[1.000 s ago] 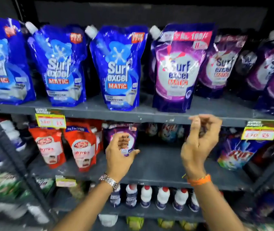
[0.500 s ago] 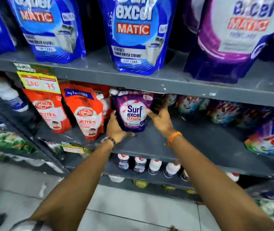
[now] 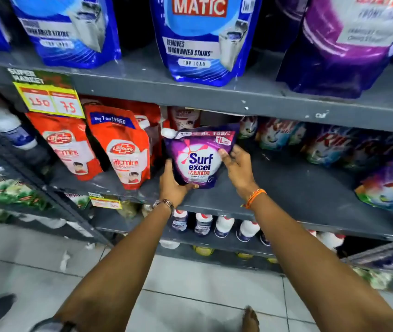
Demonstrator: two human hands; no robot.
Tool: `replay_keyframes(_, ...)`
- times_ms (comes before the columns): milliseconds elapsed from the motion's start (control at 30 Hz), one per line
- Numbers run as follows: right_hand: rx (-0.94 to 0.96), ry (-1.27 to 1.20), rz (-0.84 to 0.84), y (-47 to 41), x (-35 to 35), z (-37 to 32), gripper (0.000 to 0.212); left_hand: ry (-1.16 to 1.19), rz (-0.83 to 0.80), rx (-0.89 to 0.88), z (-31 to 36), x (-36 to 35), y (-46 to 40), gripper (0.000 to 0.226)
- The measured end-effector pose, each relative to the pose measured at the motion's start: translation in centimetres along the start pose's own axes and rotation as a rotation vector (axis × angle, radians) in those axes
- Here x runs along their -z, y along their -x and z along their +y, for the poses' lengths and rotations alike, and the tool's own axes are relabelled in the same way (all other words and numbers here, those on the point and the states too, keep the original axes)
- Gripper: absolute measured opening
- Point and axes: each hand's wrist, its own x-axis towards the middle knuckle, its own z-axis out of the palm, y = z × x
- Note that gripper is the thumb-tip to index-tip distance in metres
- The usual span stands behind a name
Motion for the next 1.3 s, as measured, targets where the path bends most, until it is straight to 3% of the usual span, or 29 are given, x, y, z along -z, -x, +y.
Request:
replay_keyframes(200,-0.008,0.02,0.046,6.6,2.6,-2.5,0.023,0.077,-0.051,0.044,1.6,-0.4,5.9,0.1)
replay_keyframes(433,0.058,0.061,0.133,15.9,10.3,-8.5,0.017,0.137,-0.277,0.05,7.8,-2.5,13.2,0.092)
replay_keyframes(600,0.132,0.054,0.219,19.8,17.7,-14.6,0.01,0.137,-0.366,-0.059,15.1,-5.2,16.9,0.092)
replay_keyframes(667,0.184,0.021,0.273,20.3,20.5,-17.5,0.022,0.144,-0.386,-0.114,18.6,-6.6,17.6,0.09)
replay_keyframes(1033,0.491,-0.035,0.369,13.6,31.9,-33.0,0.009,0.146,-0.196,-0.493,38.8,-12.3,17.0,0.086)
replay_keyframes(1300,0.505,-0.035,0.343,5.8,35.5,-35.8,0.011,0.119,-0.11,-0.437,44.1,-16.9,12.5,0.08)
